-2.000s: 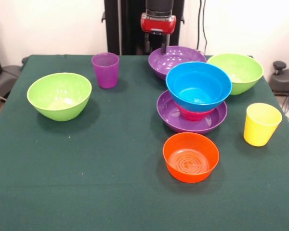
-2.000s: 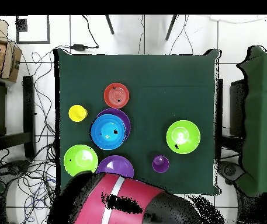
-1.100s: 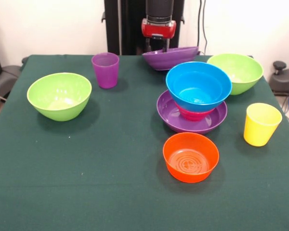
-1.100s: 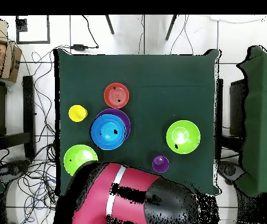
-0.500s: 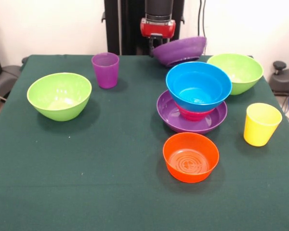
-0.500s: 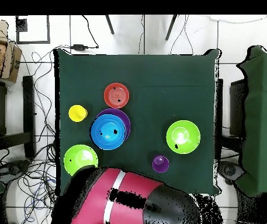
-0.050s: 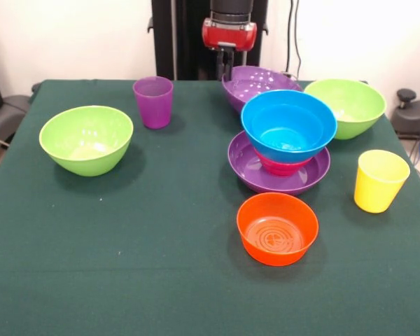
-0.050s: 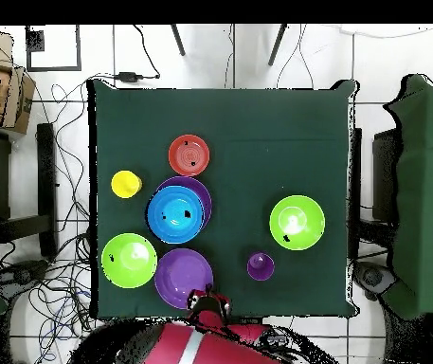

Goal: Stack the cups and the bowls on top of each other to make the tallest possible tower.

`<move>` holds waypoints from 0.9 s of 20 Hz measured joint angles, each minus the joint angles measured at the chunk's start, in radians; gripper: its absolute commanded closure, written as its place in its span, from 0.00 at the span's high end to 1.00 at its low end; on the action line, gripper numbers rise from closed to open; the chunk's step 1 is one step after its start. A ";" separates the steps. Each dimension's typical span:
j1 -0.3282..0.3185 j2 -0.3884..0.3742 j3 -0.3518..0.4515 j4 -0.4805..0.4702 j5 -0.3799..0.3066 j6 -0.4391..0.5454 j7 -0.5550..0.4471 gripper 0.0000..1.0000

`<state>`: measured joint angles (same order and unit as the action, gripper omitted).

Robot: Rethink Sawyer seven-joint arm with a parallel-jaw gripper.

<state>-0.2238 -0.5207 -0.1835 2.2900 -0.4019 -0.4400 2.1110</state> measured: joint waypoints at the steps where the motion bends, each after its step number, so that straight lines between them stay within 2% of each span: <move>1: -0.002 -0.030 0.010 0.000 0.009 0.037 0.000 0.00; 2: -0.004 -0.054 0.018 0.000 0.017 0.068 0.000 0.00; 3: -0.010 -0.118 0.040 0.001 0.040 0.151 0.000 0.00; 11: -0.018 -0.296 0.101 0.002 0.101 0.370 0.000 0.00; 12: -0.018 -0.338 0.113 0.002 0.117 0.416 0.000 0.00; 18: -0.018 -0.425 0.138 0.003 0.149 0.503 0.000 0.00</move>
<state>-0.2423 -0.9457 -0.0450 2.2926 -0.2534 0.0635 2.1108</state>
